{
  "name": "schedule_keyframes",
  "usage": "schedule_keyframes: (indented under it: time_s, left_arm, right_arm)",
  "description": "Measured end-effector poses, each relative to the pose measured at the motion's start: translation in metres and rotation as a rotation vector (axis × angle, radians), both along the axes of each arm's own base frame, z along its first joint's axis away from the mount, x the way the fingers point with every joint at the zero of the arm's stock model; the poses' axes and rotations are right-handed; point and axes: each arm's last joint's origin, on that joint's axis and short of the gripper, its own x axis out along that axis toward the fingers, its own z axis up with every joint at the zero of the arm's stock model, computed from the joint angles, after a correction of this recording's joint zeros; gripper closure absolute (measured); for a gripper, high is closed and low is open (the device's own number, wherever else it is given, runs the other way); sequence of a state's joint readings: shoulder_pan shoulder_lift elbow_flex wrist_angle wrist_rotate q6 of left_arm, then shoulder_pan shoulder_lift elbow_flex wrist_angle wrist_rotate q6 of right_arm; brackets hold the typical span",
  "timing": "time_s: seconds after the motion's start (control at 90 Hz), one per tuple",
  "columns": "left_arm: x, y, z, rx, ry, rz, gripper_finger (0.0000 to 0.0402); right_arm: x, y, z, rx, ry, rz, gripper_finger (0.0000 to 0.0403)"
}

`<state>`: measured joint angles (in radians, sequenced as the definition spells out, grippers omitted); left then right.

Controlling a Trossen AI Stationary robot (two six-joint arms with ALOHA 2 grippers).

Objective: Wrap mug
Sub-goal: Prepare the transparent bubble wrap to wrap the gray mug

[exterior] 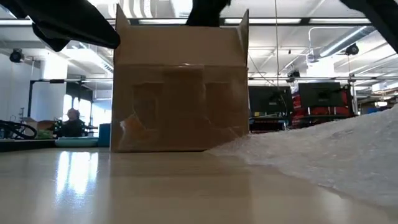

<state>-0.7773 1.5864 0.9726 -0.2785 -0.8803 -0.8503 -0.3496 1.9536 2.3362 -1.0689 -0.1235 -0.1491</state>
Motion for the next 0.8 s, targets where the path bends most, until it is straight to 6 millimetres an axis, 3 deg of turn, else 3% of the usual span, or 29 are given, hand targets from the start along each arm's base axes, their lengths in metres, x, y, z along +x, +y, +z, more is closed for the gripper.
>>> schedule_keyframes:
  time_s: [0.178, 0.344, 0.611, 0.722, 0.8]
  left_arm:
    - [0.0, 0.0, 0.001, -0.008, -0.008, 0.0, 0.0381]
    - [0.001, -0.001, 0.001, -0.016, -0.015, 0.0, 0.0381]
    - [0.002, -0.002, 0.002, -0.03, -0.03, 0.0, 0.0381]
    - [0.002, -0.002, 0.002, -0.032, -0.031, 0.0, 0.0381]
    - [0.002, -0.002, 0.003, -0.036, -0.036, 0.0, 0.0381]
  right_arm:
    - [-0.03, 0.034, 0.032, 0.132, -0.033, 0.113, 0.0197]
    - [-0.049, 0.086, 0.028, 0.227, 0.154, 0.25, 0.0203]
    - [-0.062, 0.193, -0.024, 0.303, 0.493, 0.397, 0.0202]
    - [-0.066, 0.237, -0.067, 0.15, 0.574, 0.384, 0.0204]
    - [-0.069, 0.258, -0.103, 0.006, 0.597, 0.352, 0.0207]
